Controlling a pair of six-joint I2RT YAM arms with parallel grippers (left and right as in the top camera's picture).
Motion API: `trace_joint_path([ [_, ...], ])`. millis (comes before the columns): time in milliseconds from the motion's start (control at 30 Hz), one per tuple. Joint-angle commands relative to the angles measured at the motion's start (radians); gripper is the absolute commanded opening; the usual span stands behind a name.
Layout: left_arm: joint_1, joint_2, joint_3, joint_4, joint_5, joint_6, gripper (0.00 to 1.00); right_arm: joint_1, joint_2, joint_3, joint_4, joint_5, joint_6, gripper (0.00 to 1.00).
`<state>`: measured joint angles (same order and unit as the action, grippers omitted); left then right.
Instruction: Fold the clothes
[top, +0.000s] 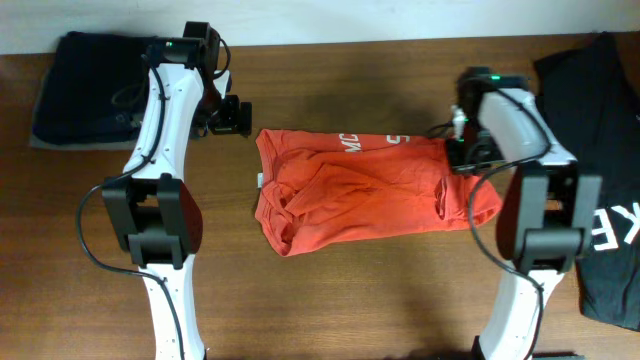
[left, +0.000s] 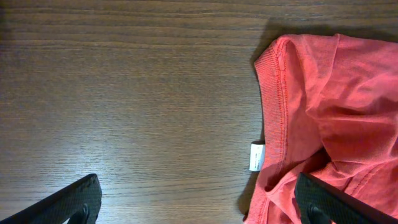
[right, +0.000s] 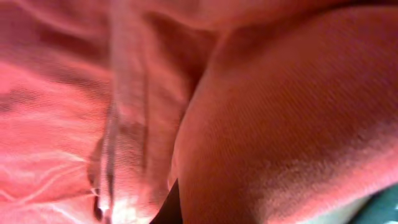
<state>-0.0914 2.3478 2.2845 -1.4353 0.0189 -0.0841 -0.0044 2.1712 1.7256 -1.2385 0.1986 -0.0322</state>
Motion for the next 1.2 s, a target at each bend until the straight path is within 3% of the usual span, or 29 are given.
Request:
trace_joint_path([
  [0,0.000,0.003,0.009,0.000,0.011,-0.006,0.99,0.083,-0.005,0.015,-0.008,0.189,0.075,0.04],
  [400,0.000,0.003,0.009,0.003,0.011,-0.006,0.99,0.226,-0.008,0.103,-0.143,0.421,0.208,0.04],
  [1167,0.000,0.003,0.009,-0.002,0.011,-0.006,0.99,0.220,-0.008,0.124,-0.176,0.372,0.221,0.04],
])
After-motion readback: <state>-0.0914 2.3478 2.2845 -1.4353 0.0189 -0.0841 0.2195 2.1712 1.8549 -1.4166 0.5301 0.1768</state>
